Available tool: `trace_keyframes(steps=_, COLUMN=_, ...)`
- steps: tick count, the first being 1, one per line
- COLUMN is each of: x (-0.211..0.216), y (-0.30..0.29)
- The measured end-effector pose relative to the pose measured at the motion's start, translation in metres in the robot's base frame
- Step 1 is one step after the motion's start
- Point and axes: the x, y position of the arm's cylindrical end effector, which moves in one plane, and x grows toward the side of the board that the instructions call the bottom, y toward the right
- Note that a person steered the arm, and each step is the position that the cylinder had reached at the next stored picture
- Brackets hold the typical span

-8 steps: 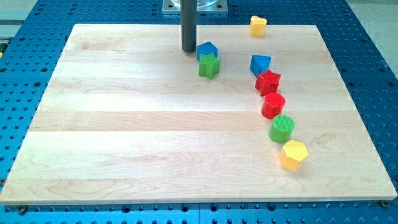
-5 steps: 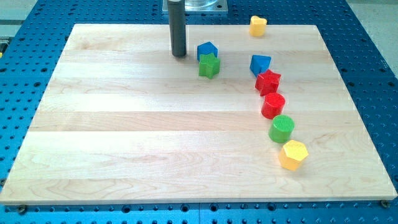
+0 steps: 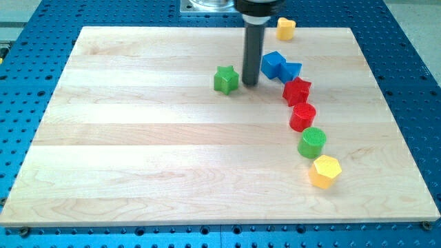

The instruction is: Place the blue cube at the top side of the blue triangle

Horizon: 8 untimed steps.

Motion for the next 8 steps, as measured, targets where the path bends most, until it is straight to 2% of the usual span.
trace_keyframes(steps=1, x=-0.018, y=0.014)
trace_keyframes(steps=4, x=-0.060, y=0.007)
trace_keyframes(steps=7, x=-0.069, y=0.023)
trace_keyframes(steps=8, x=-0.046, y=-0.045)
